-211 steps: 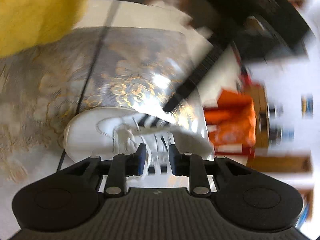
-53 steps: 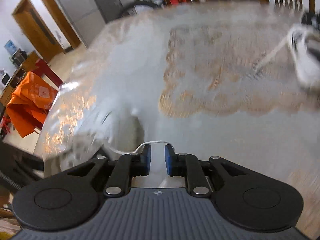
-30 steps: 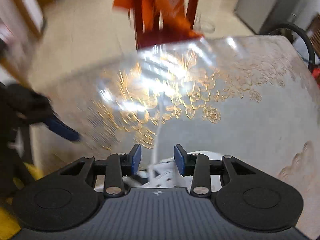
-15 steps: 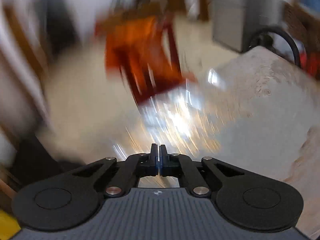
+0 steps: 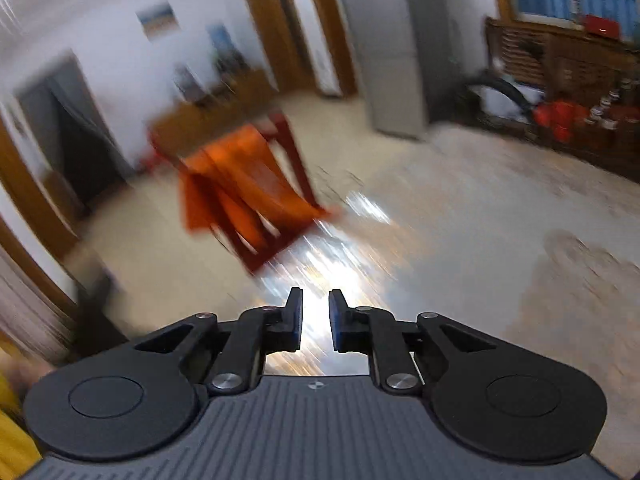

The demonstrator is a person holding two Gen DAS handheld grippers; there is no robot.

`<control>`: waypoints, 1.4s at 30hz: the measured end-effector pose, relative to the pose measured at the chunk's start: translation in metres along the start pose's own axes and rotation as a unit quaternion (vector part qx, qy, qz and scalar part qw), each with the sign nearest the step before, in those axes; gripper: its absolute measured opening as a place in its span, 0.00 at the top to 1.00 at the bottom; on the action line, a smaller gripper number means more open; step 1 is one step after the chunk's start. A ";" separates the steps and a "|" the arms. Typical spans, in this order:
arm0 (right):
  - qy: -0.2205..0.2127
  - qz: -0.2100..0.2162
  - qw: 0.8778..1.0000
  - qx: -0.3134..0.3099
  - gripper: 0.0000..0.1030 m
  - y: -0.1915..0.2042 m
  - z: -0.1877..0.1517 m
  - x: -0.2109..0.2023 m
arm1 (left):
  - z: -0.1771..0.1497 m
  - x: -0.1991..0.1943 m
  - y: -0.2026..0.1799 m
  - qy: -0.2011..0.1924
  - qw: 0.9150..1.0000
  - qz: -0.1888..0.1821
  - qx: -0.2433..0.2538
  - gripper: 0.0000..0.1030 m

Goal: Lace up shoes with both hands

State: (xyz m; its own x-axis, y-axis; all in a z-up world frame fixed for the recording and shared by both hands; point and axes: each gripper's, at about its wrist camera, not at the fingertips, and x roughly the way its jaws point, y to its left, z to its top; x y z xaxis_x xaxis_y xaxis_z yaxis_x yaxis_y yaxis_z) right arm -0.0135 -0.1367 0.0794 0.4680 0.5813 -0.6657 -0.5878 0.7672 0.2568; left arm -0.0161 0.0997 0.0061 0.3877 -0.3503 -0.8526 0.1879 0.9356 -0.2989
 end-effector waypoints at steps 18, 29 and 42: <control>0.002 -0.191 0.975 -0.110 0.75 -0.017 -0.069 0.071 | 0.009 0.024 -0.004 0.008 0.989 0.089 0.120 0.06; -0.190 0.001 0.963 0.192 0.99 -0.031 -0.025 0.003 | 0.018 0.054 -0.003 -0.030 0.982 0.051 0.180 0.06; -0.134 -0.049 0.967 0.209 0.98 -0.022 -0.047 0.002 | 0.045 0.085 -0.011 -0.081 0.975 0.008 0.206 0.98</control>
State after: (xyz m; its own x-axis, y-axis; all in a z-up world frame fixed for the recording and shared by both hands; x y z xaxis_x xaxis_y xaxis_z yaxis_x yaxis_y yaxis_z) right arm -0.0309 -0.1651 0.0392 0.6947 0.5071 -0.5101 -0.2397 0.8319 0.5005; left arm 0.0550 0.0575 -0.0440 0.5243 -0.3694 -0.7673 0.5147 0.8553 -0.0601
